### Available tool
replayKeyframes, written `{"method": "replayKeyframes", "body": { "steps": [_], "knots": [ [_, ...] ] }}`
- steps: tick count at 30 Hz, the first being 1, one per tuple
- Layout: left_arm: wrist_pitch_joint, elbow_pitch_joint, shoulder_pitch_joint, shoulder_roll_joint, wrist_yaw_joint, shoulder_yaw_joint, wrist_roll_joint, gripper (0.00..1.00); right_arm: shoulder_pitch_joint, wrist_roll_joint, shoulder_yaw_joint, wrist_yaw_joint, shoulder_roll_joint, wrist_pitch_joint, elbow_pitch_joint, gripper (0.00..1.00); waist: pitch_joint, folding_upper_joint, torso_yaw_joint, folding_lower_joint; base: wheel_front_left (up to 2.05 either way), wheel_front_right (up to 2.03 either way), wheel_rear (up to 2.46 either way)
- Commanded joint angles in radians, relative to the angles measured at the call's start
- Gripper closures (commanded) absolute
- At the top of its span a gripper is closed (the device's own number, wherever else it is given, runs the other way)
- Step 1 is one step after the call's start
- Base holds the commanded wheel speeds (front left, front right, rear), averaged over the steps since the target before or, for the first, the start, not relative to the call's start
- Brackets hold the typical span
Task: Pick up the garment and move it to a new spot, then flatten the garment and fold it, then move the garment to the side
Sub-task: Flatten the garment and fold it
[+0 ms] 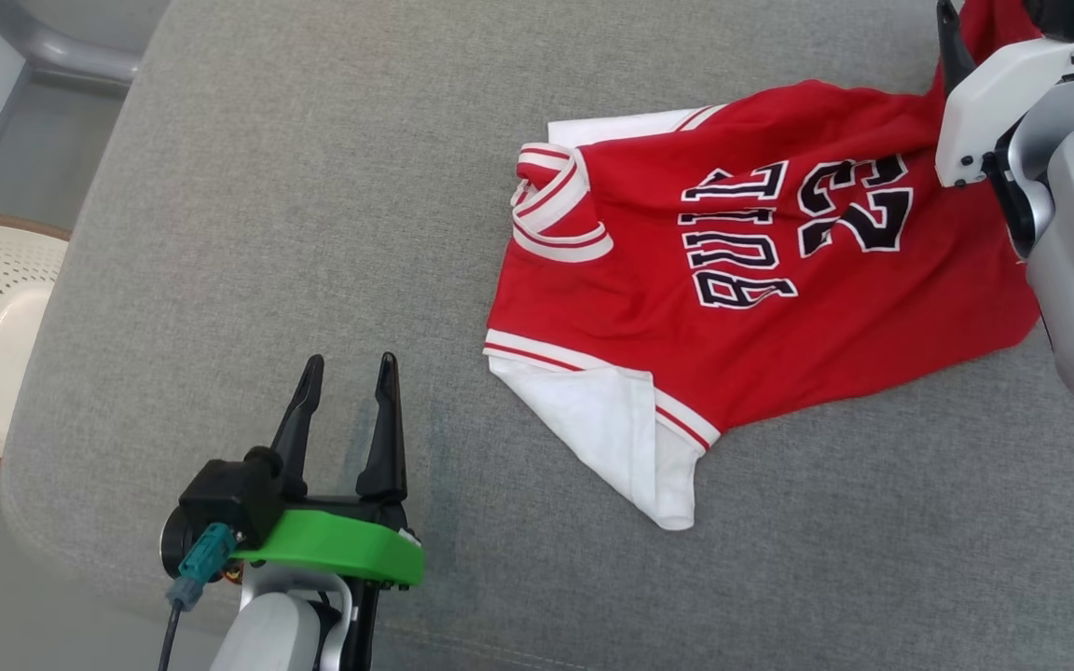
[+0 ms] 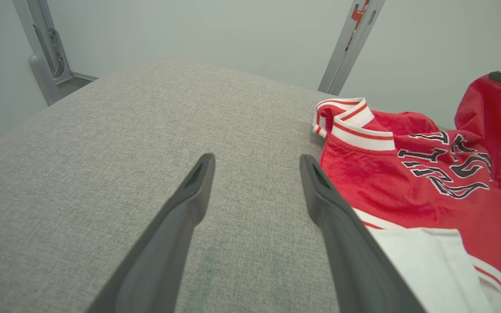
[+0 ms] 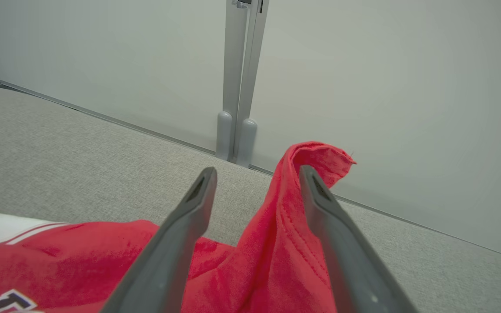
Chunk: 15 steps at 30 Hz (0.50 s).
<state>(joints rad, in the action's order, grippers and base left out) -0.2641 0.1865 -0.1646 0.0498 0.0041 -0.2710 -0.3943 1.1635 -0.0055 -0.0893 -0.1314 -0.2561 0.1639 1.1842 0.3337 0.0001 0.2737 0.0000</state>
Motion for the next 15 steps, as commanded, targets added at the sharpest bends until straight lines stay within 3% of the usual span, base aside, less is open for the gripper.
{"method": "replayKeyframes", "body": {
  "steps": [1,15],
  "knots": [
    [0.0,0.001,-0.014,0.002,0.001,0.006,0.003,0.0,0.007,0.003,0.001,0.001,-0.006,0.017,0.009,0.0,-0.006,-0.0001,-0.018,0.0,0.0,0.0,0.0],
    [0.0,0.003,0.03,0.002,-0.008,0.049,0.035,0.0,-0.195,0.178,-0.033,0.001,0.008,0.097,-0.01,0.0,-0.099,-0.0001,-0.159,0.0,0.0,0.0,0.0]
  ]
}}
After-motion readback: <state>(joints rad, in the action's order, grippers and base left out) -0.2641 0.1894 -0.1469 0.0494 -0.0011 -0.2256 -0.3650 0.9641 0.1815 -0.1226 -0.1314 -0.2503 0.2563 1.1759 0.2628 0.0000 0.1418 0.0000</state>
